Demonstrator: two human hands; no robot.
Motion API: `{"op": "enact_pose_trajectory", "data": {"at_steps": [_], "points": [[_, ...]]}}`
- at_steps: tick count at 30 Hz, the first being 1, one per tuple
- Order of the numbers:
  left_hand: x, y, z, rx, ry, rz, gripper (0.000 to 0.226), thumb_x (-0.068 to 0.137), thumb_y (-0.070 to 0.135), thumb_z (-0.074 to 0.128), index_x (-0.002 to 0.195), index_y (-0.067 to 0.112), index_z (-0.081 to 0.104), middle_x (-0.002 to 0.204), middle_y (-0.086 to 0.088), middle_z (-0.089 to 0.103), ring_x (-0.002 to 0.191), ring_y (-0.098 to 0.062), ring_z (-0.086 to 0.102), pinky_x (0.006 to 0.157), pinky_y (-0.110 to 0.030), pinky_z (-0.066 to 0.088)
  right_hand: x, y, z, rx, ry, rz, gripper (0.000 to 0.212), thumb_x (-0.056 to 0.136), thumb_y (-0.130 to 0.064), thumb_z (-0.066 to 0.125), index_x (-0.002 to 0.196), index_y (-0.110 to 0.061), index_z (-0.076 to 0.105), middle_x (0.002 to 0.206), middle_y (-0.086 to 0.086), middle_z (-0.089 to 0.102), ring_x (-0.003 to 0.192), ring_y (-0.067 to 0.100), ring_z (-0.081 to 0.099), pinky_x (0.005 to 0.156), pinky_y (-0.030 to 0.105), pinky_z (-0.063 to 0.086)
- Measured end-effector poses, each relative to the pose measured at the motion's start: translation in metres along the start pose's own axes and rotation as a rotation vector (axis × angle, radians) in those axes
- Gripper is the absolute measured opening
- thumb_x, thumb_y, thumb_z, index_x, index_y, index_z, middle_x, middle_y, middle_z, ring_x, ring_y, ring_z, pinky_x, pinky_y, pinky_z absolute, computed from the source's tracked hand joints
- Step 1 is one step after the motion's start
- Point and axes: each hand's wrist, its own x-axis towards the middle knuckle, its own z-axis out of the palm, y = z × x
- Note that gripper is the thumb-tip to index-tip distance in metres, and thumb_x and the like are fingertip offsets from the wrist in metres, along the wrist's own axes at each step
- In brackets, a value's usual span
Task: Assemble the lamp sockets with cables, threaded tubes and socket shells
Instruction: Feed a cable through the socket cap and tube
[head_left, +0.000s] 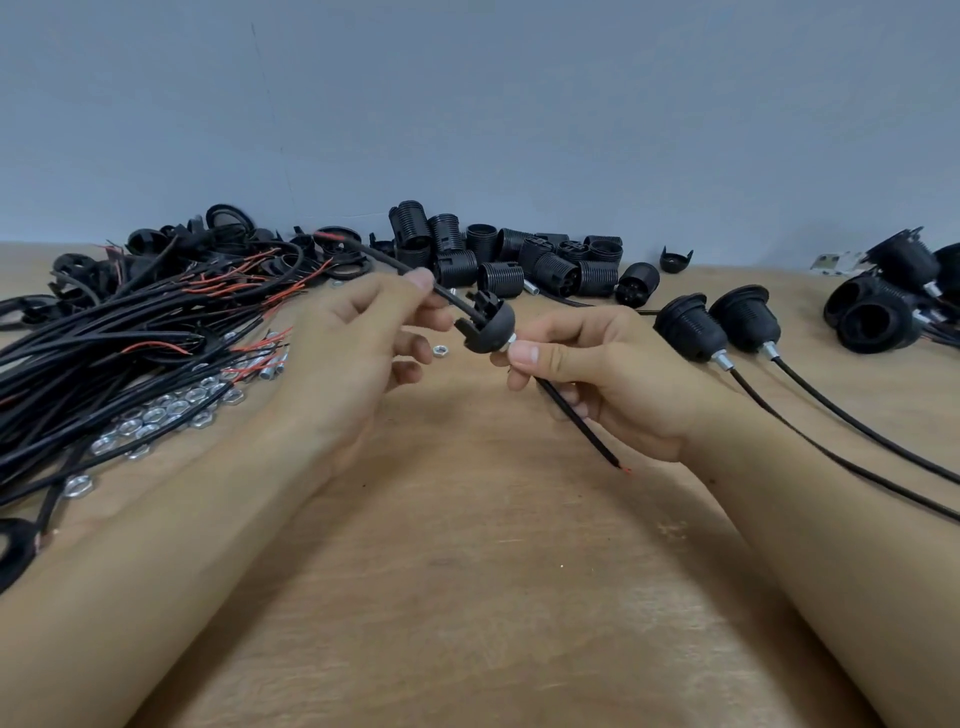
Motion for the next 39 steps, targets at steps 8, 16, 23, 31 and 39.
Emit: {"op": "enact_pose_trajectory", "data": {"at_steps": [8,16,23,31,39], "points": [[0.000,-0.006,0.000,0.102,-0.197,0.007,0.015,0.078,0.030,0.066,0.071,0.022,0.077,0.075,0.002,0.068,0.058,-0.011,0.056,0.056,-0.026,0.044,-0.002,0.002,-0.005,0.079,-0.198,0.045,0.020,0.082,-0.024,0.069,0.093,-0.007,0.071,0.070,0.004,0.063,0.044,0.006,0.038,0.037,0.016,0.028],[0.004,-0.002,-0.001,-0.181,-0.127,-0.130,0.022,0.087,0.032,0.068,0.094,0.011,0.070,0.081,-0.005,0.072,0.057,-0.015,0.061,0.052,-0.025,0.051,-0.007,-0.006,-0.025,-0.124,-0.307,0.105,0.016,0.083,-0.027,0.066,0.088,-0.014,0.074,0.063,0.002,0.055,0.045,0.008,0.031,0.041,0.021,0.021],[-0.011,-0.015,0.008,-0.110,-0.218,-0.129,0.023,0.071,0.023,0.070,0.084,0.005,0.078,0.092,-0.014,0.075,0.074,-0.015,0.070,0.066,-0.021,0.057,-0.009,-0.005,-0.013,-0.304,-0.097,0.025,0.044,0.078,-0.059,0.064,0.105,-0.026,0.073,0.101,-0.005,0.073,0.080,0.008,0.062,0.074,0.025,0.052],[-0.007,-0.021,0.010,0.000,-0.228,-0.191,0.020,0.092,0.025,0.063,0.089,0.005,0.068,0.077,-0.016,0.074,0.070,-0.025,0.074,0.055,-0.023,0.057,-0.002,0.008,0.011,-0.242,0.017,-0.035,0.019,0.093,-0.017,0.065,0.113,-0.018,0.067,0.067,0.006,0.061,0.052,0.019,0.053,0.048,0.022,0.044],[0.002,-0.028,0.007,0.345,-0.055,0.003,0.027,0.073,0.050,0.075,0.069,0.023,0.076,0.052,0.001,0.063,0.045,-0.008,0.053,0.049,-0.023,0.045,0.005,0.018,0.013,-0.133,0.115,-0.042,0.015,0.098,-0.005,0.055,0.104,-0.005,0.069,0.077,0.004,0.066,0.047,0.014,0.055,0.043,0.024,0.045]]}}
